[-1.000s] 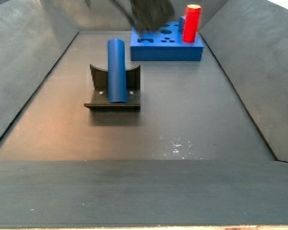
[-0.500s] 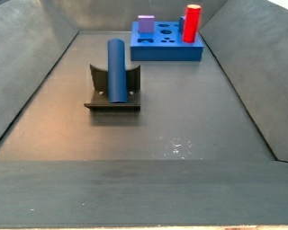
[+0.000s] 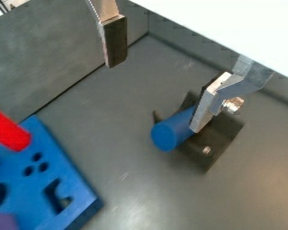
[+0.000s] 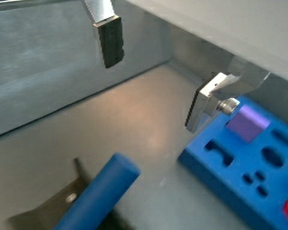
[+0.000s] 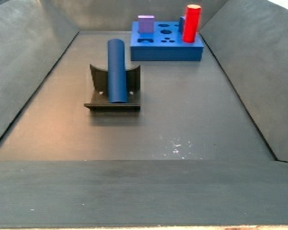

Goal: Pick up the round object. Move up. Place the round object on the fixture. Regrasp the round object. Move to above the board. Insert the round object.
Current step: Regrasp the round object.

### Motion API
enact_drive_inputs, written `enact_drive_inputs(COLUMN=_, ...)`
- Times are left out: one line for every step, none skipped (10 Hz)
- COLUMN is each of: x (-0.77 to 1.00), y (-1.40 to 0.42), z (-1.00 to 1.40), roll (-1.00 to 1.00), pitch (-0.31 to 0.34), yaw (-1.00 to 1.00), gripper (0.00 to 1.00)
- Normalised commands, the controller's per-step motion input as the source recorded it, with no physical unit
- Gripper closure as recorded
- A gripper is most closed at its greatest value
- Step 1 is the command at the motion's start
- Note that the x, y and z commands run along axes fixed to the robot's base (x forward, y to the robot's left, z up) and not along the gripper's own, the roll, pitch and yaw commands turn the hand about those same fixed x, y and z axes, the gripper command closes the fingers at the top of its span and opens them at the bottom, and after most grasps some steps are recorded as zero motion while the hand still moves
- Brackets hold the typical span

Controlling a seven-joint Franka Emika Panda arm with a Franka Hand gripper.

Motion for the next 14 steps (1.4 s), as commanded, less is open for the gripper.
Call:
enact_drive_inputs(x=0.01, y=-0.02, z=0.01, roll=1.0, pitch=0.036, yaw=0.04, gripper=0.0)
enact_drive_inputs(x=0.01, y=-0.02, z=0.01, roll=1.0, pitch=0.038, yaw=0.05, gripper=0.0)
enact_drive_inputs(x=0.01, y=-0.02, z=0.01, roll=1.0, pitch=0.043, yaw=0.05, gripper=0.0)
enact_drive_inputs(x=0.02, y=-0.02, z=0.01, roll=1.0, pitch=0.052, yaw=0.05, gripper=0.0)
enact_drive_inputs(x=0.03, y=-0.02, z=0.0, roll=1.0, pitch=0.06, yaw=0.05, gripper=0.0)
enact_drive_inputs(x=0.05, y=-0.02, z=0.0, roll=1.0, pitch=0.067, yaw=0.06, gripper=0.0)
enact_drive_inputs(x=0.06, y=-0.03, z=0.0, roll=1.0, pitch=0.081, yaw=0.06, gripper=0.0)
enact_drive_inputs(x=0.08, y=-0.03, z=0.0, roll=1.0, pitch=0.095, yaw=0.07, gripper=0.0)
enact_drive_inputs(x=0.08, y=-0.03, z=0.0, roll=1.0, pitch=0.105, yaw=0.07, gripper=0.0)
enact_drive_inputs(x=0.1, y=-0.04, z=-0.01, roll=1.0, pitch=0.133, yaw=0.08, gripper=0.0)
enact_drive_inputs(x=0.11, y=-0.04, z=-0.01, roll=1.0, pitch=0.151, yaw=0.1, gripper=0.0)
enact_drive_inputs(x=0.11, y=-0.05, z=-0.01, roll=1.0, pitch=0.17, yaw=0.11, gripper=0.0)
enact_drive_inputs(x=0.11, y=-0.05, z=-0.01, roll=1.0, pitch=0.194, yaw=0.14, gripper=0.0)
enact_drive_inputs(x=0.11, y=-0.05, z=-0.01, roll=1.0, pitch=0.212, yaw=0.18, gripper=0.0)
